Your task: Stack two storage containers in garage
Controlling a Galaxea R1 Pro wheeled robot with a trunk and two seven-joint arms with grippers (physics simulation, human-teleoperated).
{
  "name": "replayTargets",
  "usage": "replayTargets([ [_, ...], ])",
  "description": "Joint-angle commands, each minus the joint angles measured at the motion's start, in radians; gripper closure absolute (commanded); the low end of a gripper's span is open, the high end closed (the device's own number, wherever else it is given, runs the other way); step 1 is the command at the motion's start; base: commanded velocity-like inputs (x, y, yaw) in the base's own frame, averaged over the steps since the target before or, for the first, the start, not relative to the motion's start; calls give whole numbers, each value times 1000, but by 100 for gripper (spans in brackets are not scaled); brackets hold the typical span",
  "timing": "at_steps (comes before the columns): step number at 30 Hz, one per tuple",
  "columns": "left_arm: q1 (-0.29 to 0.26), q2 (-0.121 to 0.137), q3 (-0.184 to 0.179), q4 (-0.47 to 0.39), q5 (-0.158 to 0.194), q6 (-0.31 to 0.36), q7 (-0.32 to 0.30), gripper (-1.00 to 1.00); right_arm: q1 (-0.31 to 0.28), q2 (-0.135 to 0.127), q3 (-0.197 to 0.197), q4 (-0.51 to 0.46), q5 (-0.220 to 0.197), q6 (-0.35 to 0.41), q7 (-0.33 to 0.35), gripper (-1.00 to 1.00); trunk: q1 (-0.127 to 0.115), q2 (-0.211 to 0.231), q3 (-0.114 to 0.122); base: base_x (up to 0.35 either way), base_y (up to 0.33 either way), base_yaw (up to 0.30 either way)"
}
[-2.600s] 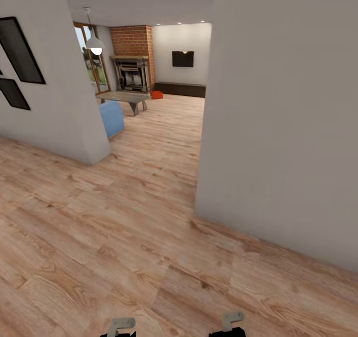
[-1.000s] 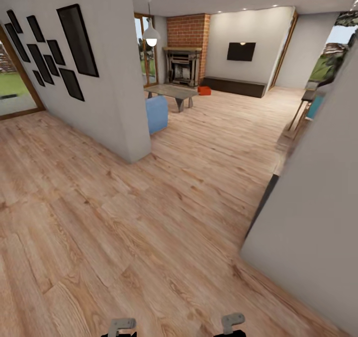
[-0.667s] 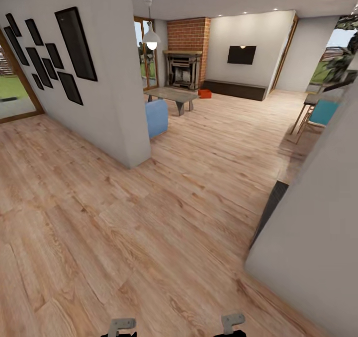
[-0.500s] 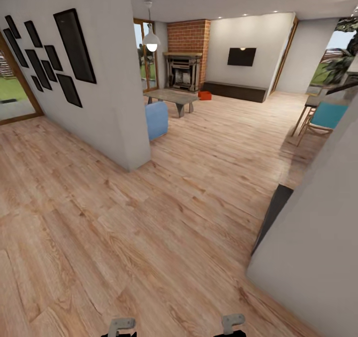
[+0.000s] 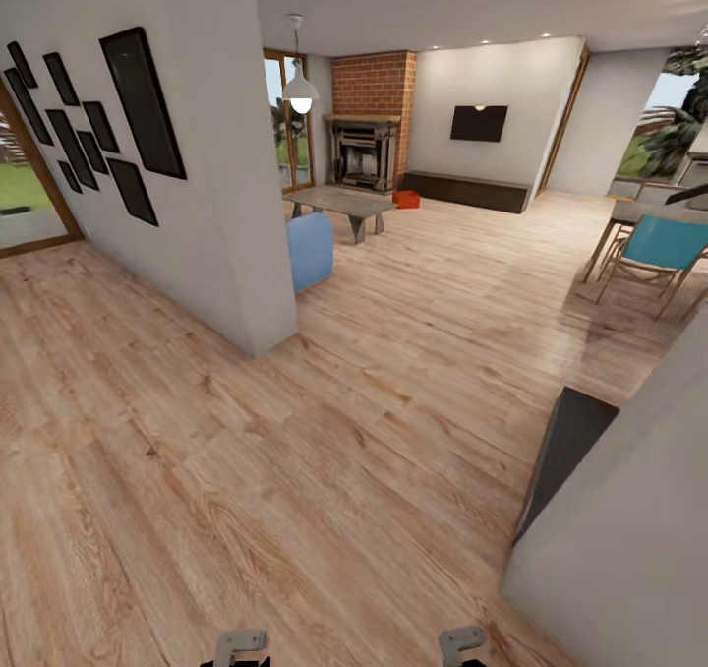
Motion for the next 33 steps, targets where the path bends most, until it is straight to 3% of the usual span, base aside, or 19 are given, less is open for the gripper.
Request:
replayTargets([
  [1, -1, 0, -8, 1, 10, -4, 0, -100, 0, 0, 6, 0, 5, 3, -6, -100, 1, -1, 0, 343, 3, 0],
  [33, -1, 0, -8, 1, 9, -4, 0, -100, 0, 0, 6, 0, 4, 3, -6, -100, 1, -1, 52, 343, -28, 0],
])
